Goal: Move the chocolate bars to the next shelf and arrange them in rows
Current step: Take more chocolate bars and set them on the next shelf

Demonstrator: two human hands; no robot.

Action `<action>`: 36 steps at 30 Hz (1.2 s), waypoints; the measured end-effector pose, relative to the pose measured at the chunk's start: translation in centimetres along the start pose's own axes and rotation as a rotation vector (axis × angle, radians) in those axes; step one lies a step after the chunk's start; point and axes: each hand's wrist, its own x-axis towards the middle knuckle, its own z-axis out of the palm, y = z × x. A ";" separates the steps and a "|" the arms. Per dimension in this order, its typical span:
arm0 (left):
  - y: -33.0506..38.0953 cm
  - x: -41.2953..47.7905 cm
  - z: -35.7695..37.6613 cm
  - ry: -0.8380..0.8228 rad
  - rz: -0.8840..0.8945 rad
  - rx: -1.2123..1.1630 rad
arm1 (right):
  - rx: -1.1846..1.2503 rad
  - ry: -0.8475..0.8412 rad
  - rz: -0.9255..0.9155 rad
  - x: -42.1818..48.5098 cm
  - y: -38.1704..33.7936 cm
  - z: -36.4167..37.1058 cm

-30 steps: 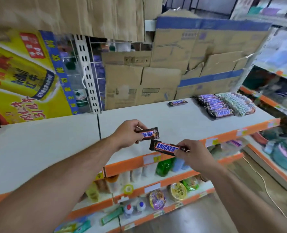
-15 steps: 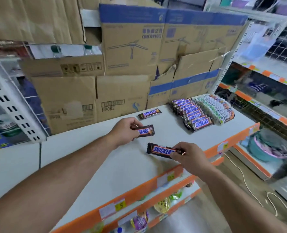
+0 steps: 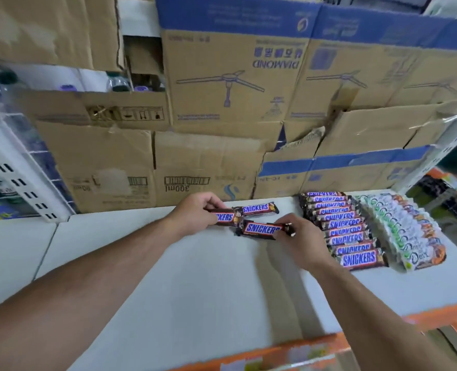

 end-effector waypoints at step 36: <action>-3.7 -1.2 -0.7 0.364 0.004 0.306 | -0.396 0.076 -0.522 -4.7 -2.3 6.1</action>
